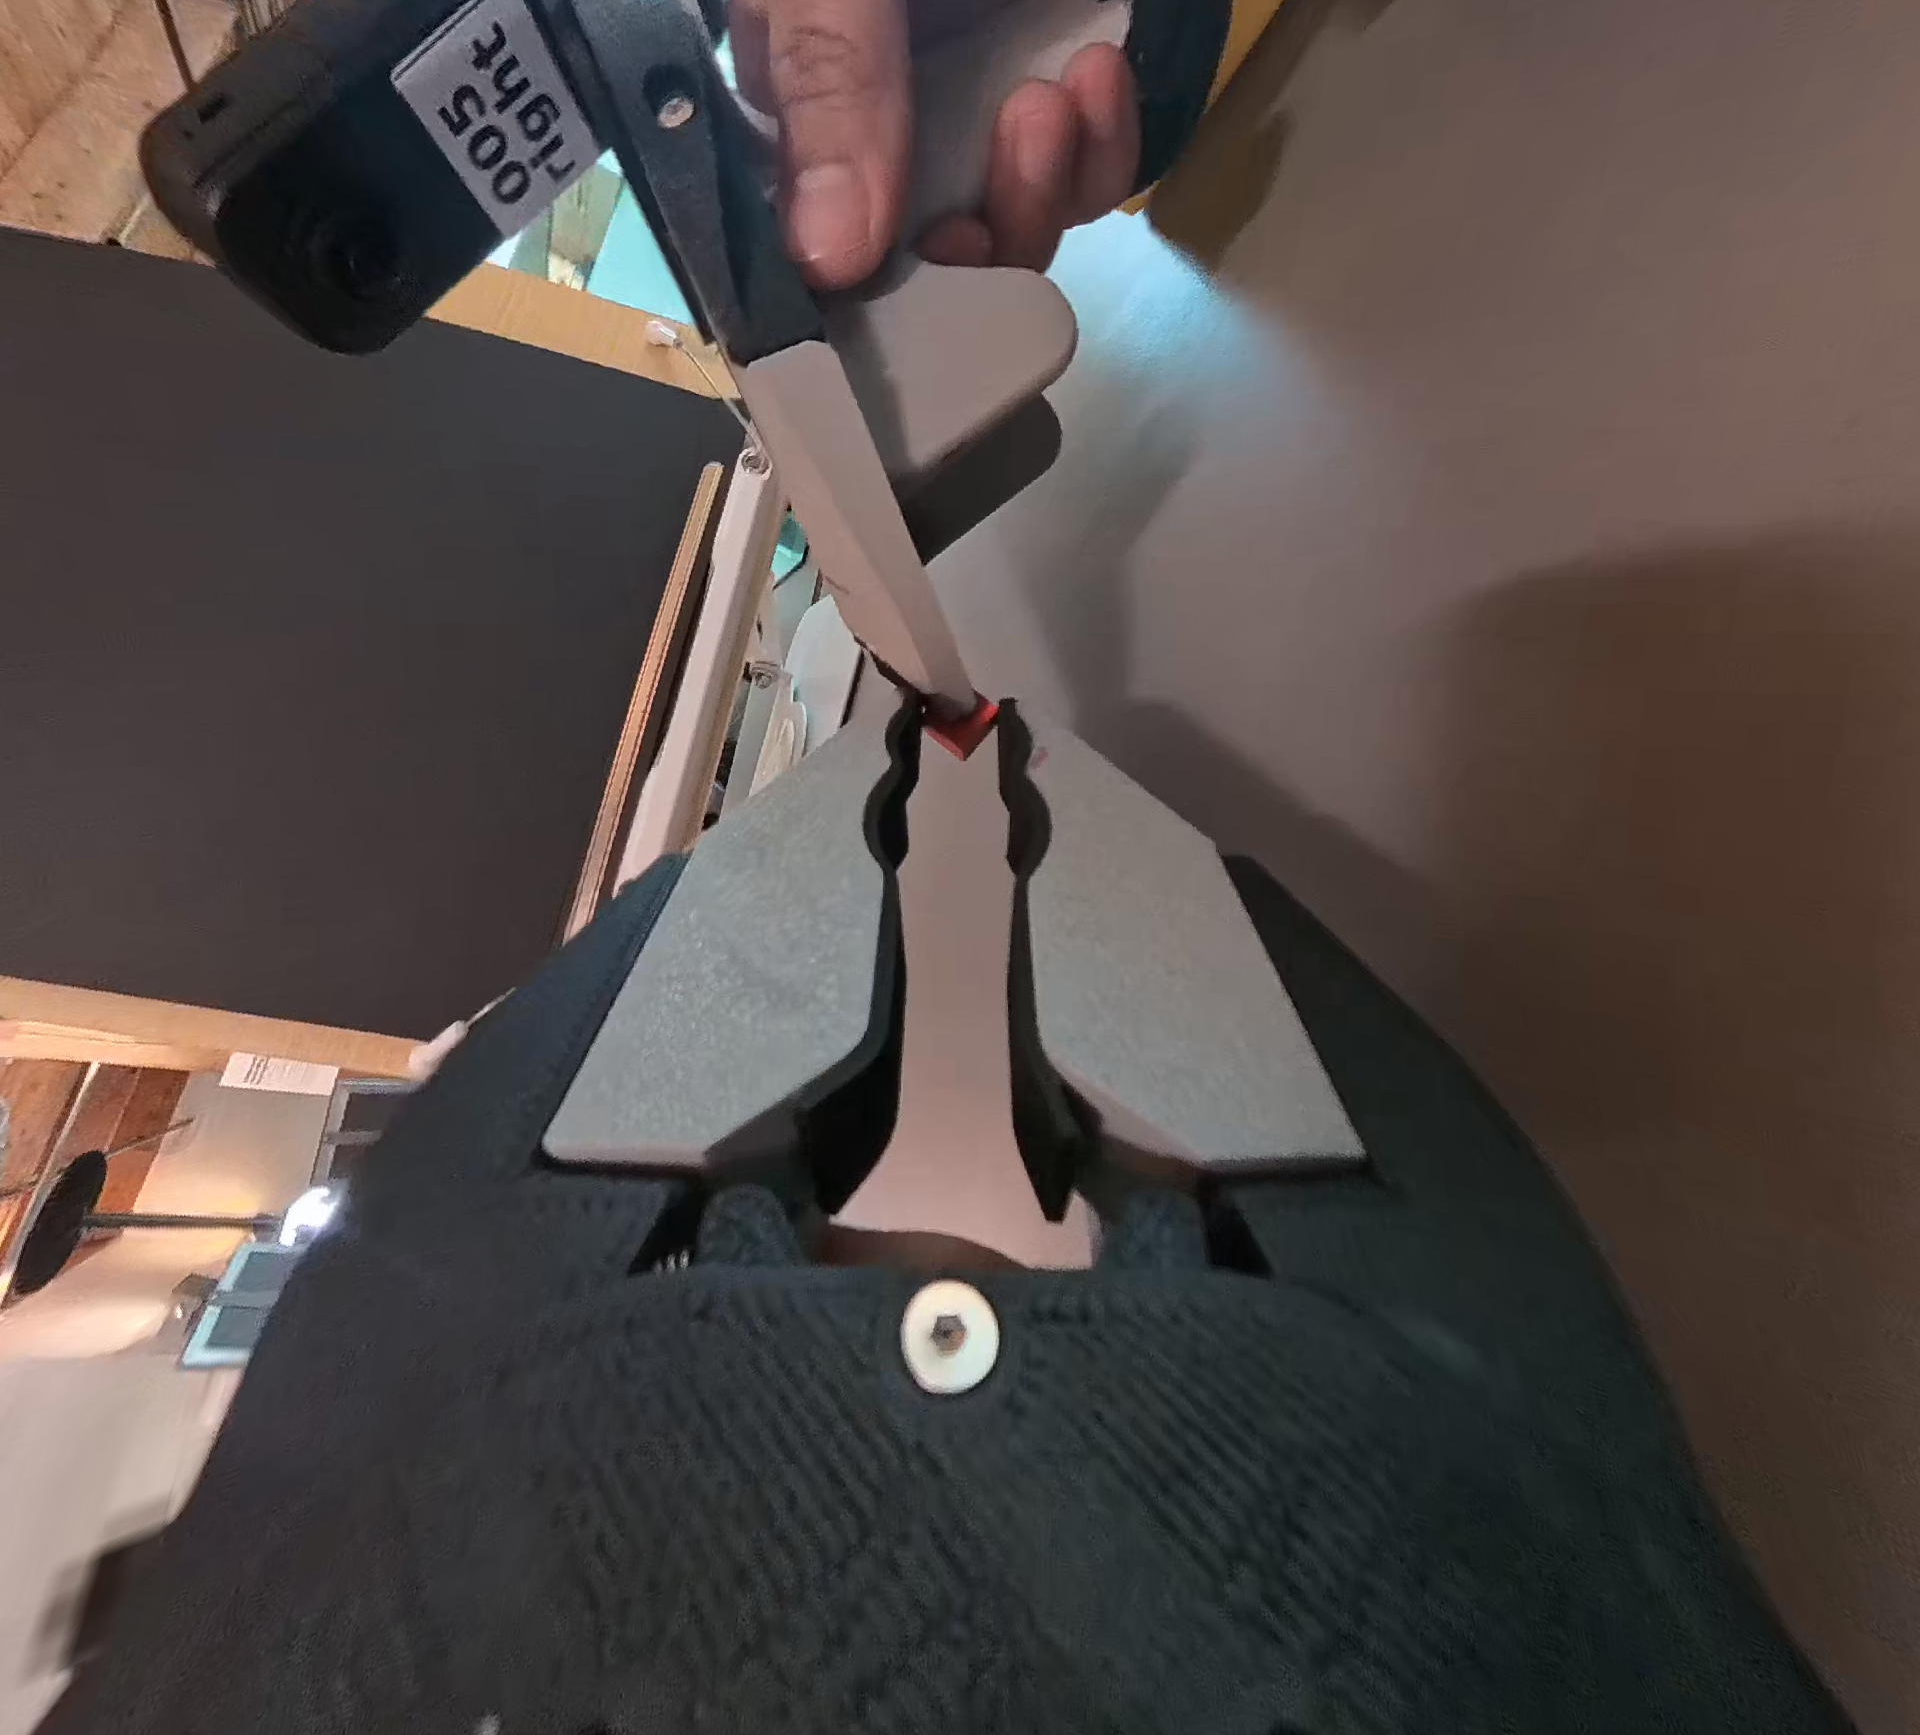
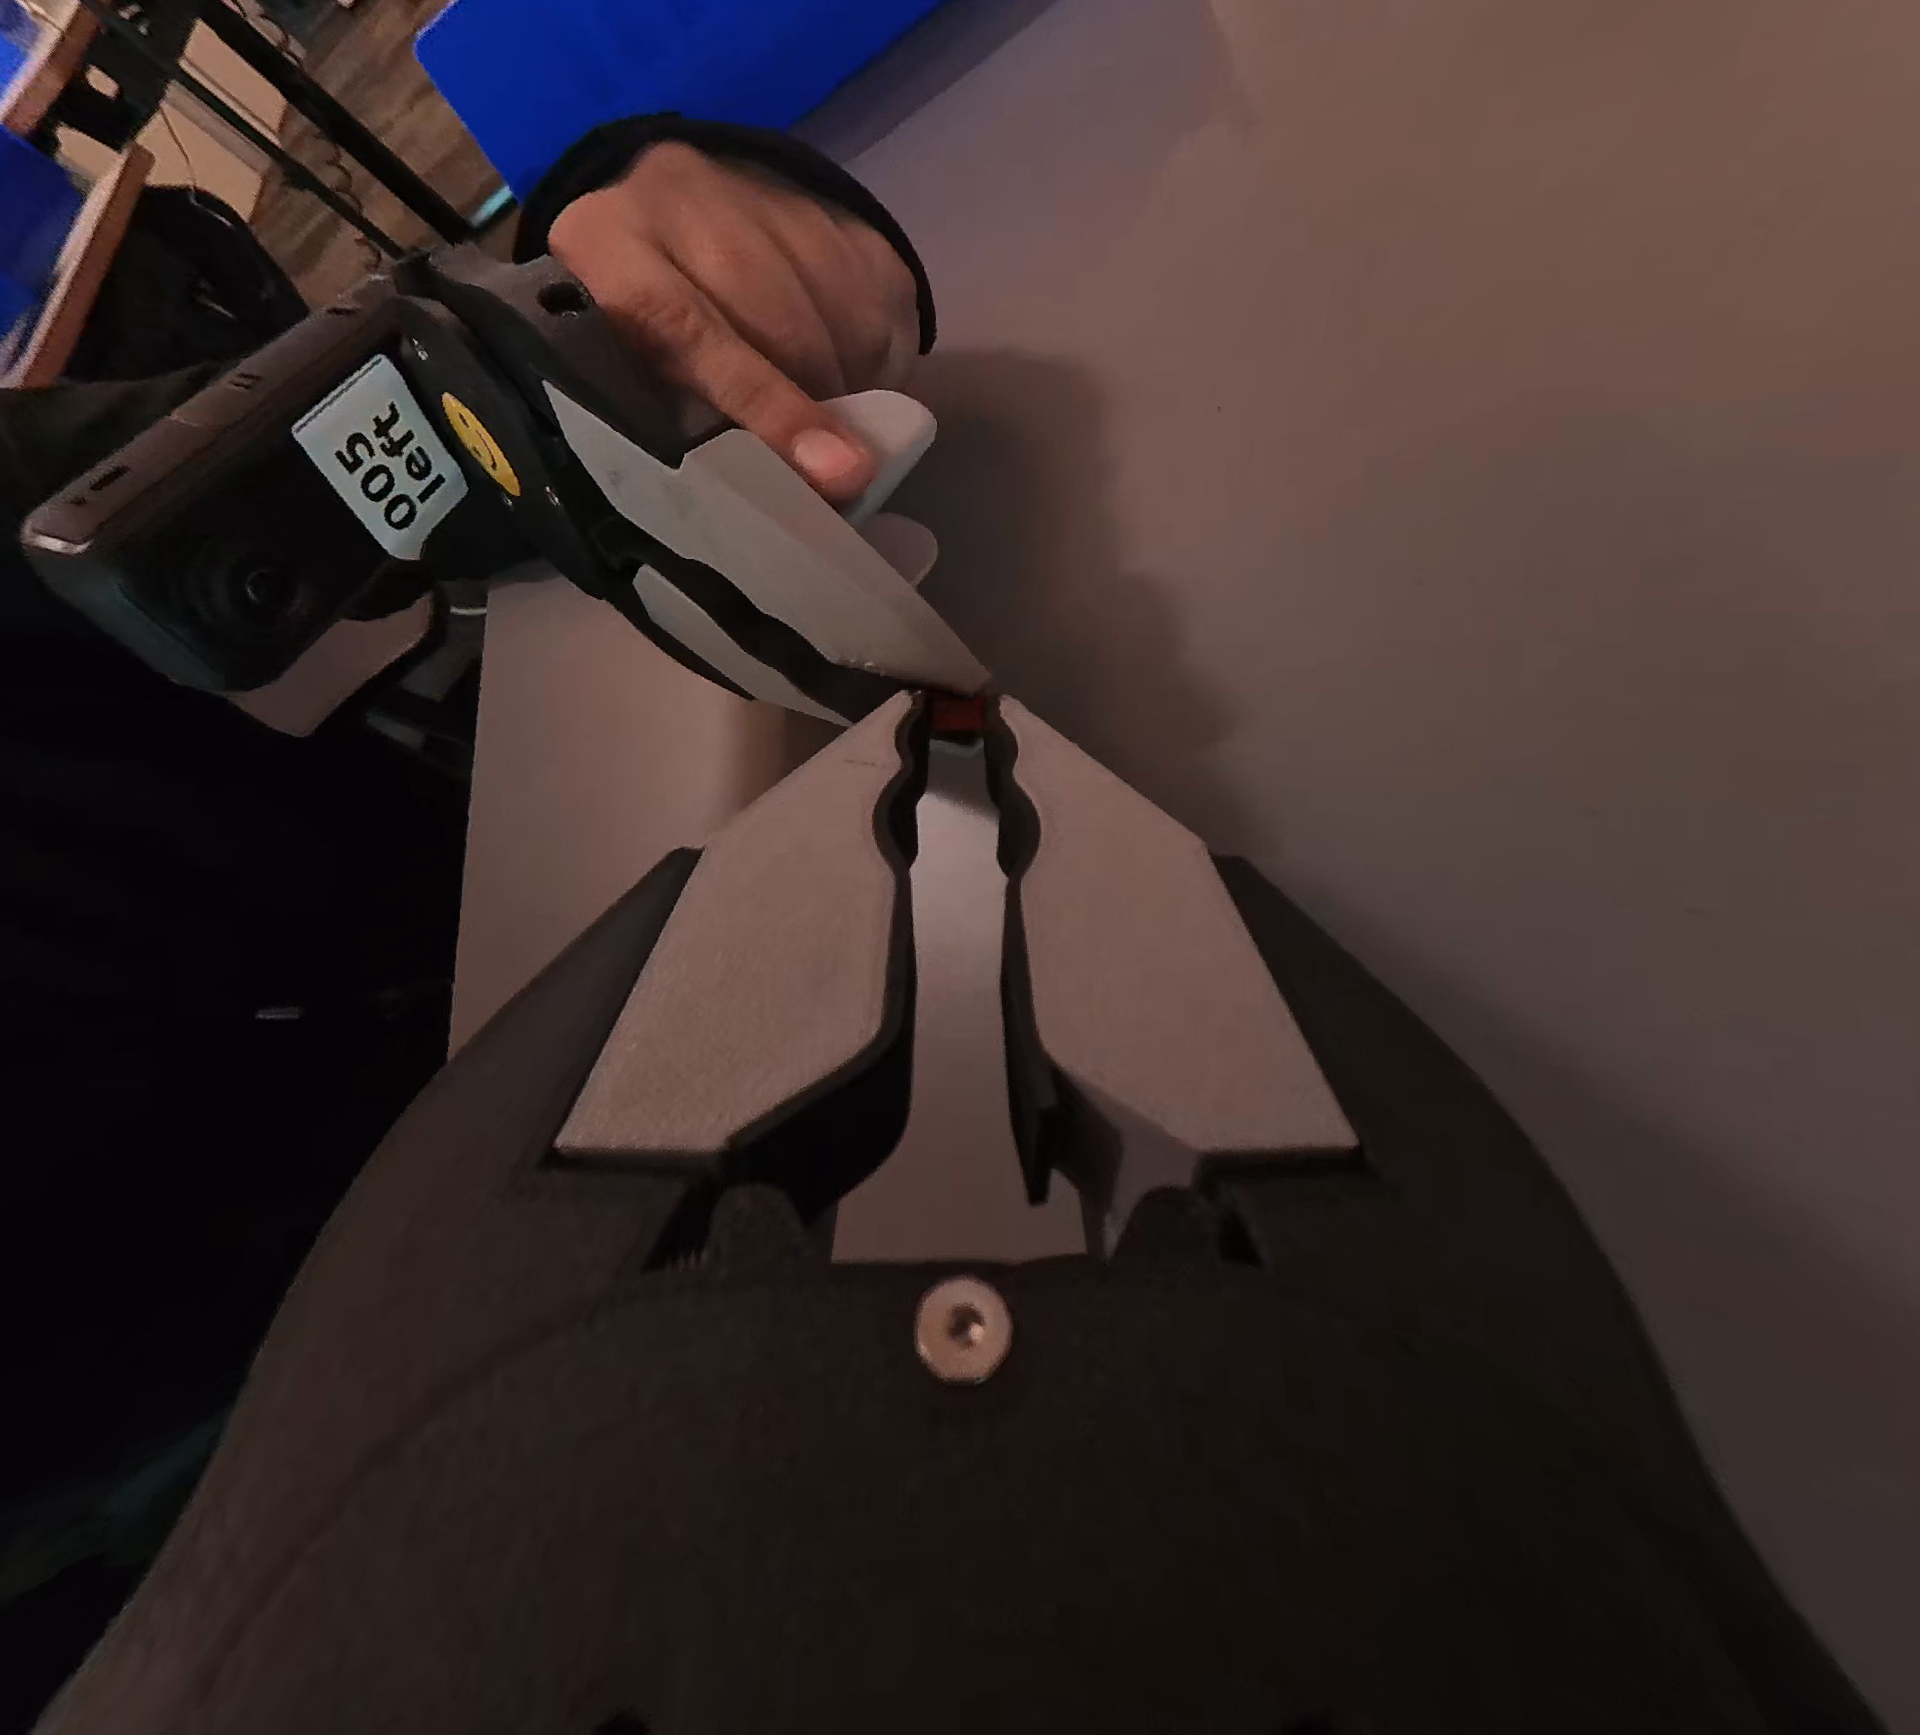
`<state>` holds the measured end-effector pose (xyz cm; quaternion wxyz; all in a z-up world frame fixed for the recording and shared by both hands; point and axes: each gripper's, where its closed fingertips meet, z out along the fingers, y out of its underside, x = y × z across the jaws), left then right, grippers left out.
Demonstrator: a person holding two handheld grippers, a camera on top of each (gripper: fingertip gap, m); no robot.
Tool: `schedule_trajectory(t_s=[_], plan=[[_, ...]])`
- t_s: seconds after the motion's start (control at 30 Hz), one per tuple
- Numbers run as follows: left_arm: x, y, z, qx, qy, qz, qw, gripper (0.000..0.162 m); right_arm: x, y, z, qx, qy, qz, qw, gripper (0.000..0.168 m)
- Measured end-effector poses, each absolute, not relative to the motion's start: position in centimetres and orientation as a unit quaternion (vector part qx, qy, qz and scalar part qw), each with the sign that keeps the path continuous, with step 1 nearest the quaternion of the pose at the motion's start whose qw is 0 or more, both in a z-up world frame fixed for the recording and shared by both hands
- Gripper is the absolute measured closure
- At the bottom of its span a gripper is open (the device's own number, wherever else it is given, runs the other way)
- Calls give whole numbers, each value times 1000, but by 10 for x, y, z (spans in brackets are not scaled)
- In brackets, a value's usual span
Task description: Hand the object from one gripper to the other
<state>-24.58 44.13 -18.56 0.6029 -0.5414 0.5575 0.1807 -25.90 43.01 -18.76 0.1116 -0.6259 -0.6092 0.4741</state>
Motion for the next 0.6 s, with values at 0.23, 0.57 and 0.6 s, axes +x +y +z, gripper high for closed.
schedule_trajectory(t_s=[0.23, 0.57, 0.6], plan=[[-266, 459, -165, -637, 424, 88, 638, 150, -268, 455, -163, -634, -545, 520, 175, 153], [-262, 456, -148, -611, 403, 91, 675, 150, -275, 442, -150, -609, -524, 576, 151, 156], [-260, 455, -149, -608, 408, 92, 675, 150, -276, 441, -151, -611, -523, 576, 147, 158]])
